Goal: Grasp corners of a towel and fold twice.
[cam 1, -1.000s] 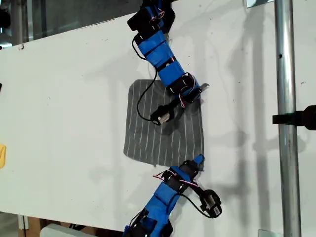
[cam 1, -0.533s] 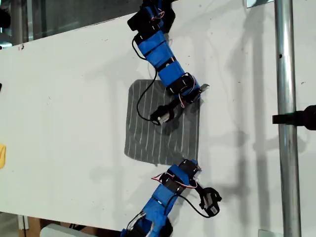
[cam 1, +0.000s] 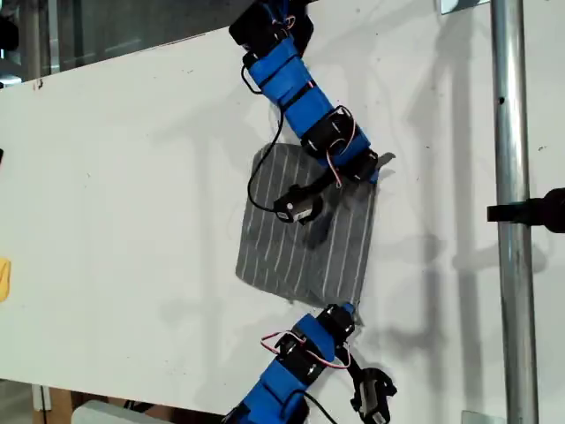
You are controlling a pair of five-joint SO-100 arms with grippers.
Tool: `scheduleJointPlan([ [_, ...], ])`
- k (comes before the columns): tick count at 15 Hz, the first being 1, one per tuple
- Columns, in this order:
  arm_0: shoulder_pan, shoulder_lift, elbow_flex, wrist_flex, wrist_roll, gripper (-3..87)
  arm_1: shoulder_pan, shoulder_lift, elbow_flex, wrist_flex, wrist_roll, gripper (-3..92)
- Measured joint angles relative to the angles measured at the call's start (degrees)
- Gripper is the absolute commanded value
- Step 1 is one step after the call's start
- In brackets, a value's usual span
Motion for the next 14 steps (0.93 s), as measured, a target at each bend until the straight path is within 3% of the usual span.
scheduleJointPlan([
  [2,2.2,4.75,0.0,1.76,-2.11,-2.9,-1.76,-0.09,-3.34,-0.18,1.23,-0.2],
  [4,-0.97,8.44,1.49,3.34,-0.88,-2.9,1.23,5.19,1.05,7.29,4.48,-0.2],
  [9,-20.65,12.83,9.14,0.7,18.37,-2.9,15.64,22.41,20.3,20.13,4.66,-0.2],
  [14,-40.34,12.83,9.49,0.44,35.86,-2.9,36.74,31.29,29.62,18.19,-15.47,-0.2],
])
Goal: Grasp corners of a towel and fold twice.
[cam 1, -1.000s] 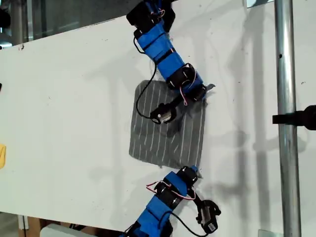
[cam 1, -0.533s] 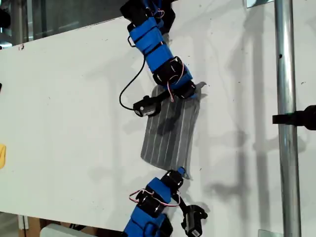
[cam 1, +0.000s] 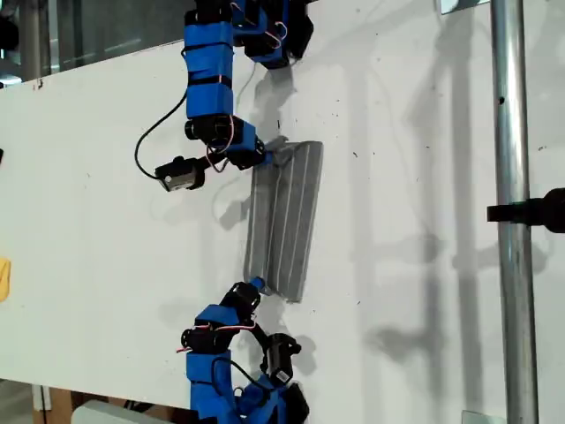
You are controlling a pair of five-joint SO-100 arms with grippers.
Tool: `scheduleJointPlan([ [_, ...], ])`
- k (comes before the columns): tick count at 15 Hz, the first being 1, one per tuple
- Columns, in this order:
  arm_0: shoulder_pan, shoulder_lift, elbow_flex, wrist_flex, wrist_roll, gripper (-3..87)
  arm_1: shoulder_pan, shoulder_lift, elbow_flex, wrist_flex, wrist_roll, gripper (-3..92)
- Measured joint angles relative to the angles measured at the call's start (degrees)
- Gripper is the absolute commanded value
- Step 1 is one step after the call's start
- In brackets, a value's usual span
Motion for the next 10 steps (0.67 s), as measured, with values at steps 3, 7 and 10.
scheduleJointPlan([
  [3,-6.42,0.0,-1.41,-0.18,4.13,-2.8,10.72,2.9,0.0,-0.79,-10.9,-0.2],
  [7,-4.13,-2.9,-1.41,0.26,0.7,-2.8,4.75,0.7,2.02,-4.22,-8.53,-0.2],
  [10,3.69,-4.31,-1.14,0.26,-5.89,-2.8,-3.25,-4.92,3.87,-8.61,-0.88,-0.2],
])
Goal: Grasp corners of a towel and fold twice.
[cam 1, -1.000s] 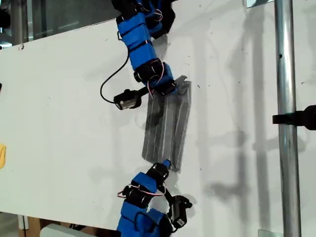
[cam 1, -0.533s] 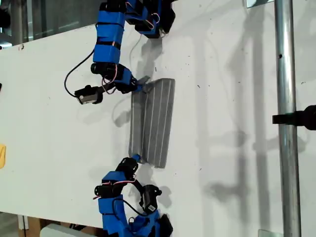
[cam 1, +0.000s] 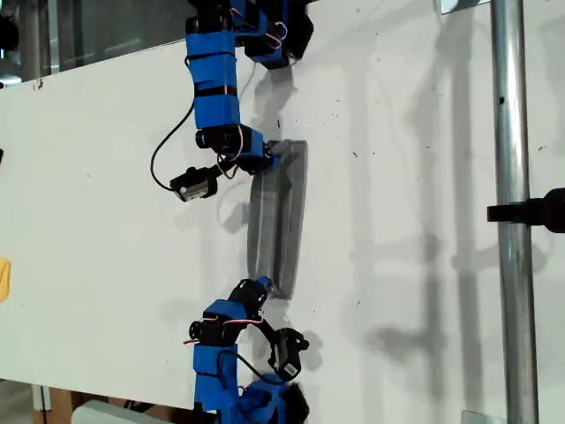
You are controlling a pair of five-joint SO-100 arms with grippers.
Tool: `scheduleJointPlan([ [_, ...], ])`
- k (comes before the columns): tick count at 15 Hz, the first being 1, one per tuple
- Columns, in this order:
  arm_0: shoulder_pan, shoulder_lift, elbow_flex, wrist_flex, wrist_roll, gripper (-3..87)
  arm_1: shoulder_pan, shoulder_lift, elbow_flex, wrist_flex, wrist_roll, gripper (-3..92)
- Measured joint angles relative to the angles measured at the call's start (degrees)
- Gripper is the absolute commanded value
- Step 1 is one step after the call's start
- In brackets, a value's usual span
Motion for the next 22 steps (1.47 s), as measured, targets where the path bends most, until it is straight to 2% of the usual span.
scheduleJointPlan([
  [3,5.98,0.0,3.25,-2.9,-6.24,-2.7,-5.27,-4.04,2.29,-4.39,5.8,-0.2],
  [6,6.06,-0.44,14.77,-12.39,-10.11,-2.3,-5.63,-8.17,4.83,-8.96,7.82,-0.2],
  [7,5.89,-1.67,16.52,-14.94,-10.37,0.0,-5.27,-9.4,5.19,-9.58,7.65,-0.2],
  [9,3.96,-1.85,16.52,-15.12,-10.2,10.8,-2.9,-9.58,7.29,-10.11,7.73,0.8],
  [10,3.34,-1.85,15.91,-13.71,-10.2,18.6,-2.64,-9.32,8.35,-9.93,8.09,15.7],
  [11,3.43,-1.85,15.91,-11.6,-10.28,25.4,-2.81,-7.91,9.23,-9.58,7.82,24.8],
  [12,3.69,-1.85,15.82,-8.96,-10.28,27.8,-2.99,-5.63,10.11,-8.44,8.53,32.6],
  [13,3.87,-0.7,14.77,-5.8,-10.28,29.1,-3.25,-2.29,10.46,-6.24,8.53,33.9],
  [15,5.27,6.5,14.59,0.53,-11.95,29.1,-4.48,6.15,10.55,-2.81,10.11,35.8],
  [17,6.59,22.06,17.67,4.04,-14.41,24.9,-4.92,17.14,12.57,4.39,14.59,36.8],
  [19,8.0,45.0,27.95,4.13,-16.52,20.1,-5.98,33.22,21.18,8.44,22.85,36.9],
  [21,11.6,76.11,42.98,2.2,-18.72,16.7,-9.67,56.34,35.42,9.4,34.37,35.9],
  [22,13.89,90.62,50.1,2.2,-20.74,5.4,-13.27,70.31,43.07,9.49,41.48,35.8],
])
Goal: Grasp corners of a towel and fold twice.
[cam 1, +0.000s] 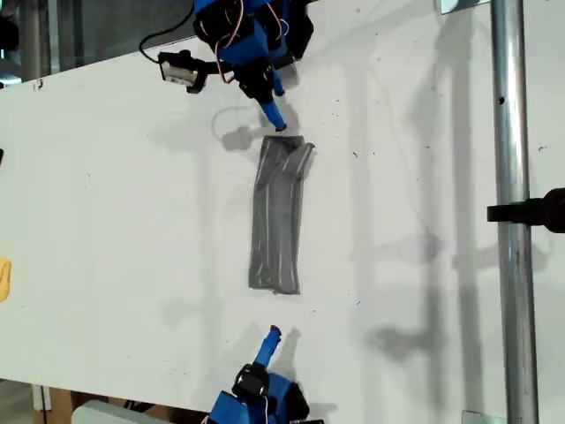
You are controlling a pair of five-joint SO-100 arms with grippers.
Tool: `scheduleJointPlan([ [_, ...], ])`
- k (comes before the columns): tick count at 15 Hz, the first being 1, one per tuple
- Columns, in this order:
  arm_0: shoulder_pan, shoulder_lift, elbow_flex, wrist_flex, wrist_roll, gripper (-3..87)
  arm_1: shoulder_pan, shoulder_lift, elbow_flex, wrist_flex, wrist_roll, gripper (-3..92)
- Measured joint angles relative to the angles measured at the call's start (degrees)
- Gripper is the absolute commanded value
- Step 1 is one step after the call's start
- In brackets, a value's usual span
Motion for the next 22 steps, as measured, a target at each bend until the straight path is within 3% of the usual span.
scheduleJointPlan([
  [1,2.2,7.56,3.43,-0.79,-1.05,-2.6,-3.87,11.51,6.5,0.0,6.24,36.1],
  [2,4.48,9.76,8.0,-3.69,-1.41,-2.6,-4.66,15.47,7.82,0.09,8.96,38.2],
  [7,6.15,11.69,15.29,-6.42,-3.96,-2.6,-0.44,2.55,10.55,-5.8,9.14,47.7],
  [12,6.24,11.69,15.29,-3.87,-7.38,-2.6,12.04,-25.66,10.9,-25.93,0.26,44.4],
  [15,6.59,11.69,15.29,-3.08,-9.05,-2.6,13.1,-39.81,10.11,-38.67,-0.26,43.6],
  [17,7.12,11.69,15.29,-2.9,-10.11,-2.6,13.1,-45.97,9.49,-45.62,0.44,32.5],
  [18,7.47,11.69,15.29,-2.64,-10.46,-2.6,12.83,-47.55,9.23,-47.64,1.41,31.9],
  [19,7.82,11.69,15.29,-2.37,-10.81,-2.6,12.66,-49.04,8.44,-50.98,2.11,15.4],
  [22,8.7,11.69,15.29,-2.02,-11.87,-2.6,13.89,-51.94,5.45,-52.73,1.76,10.7],
])
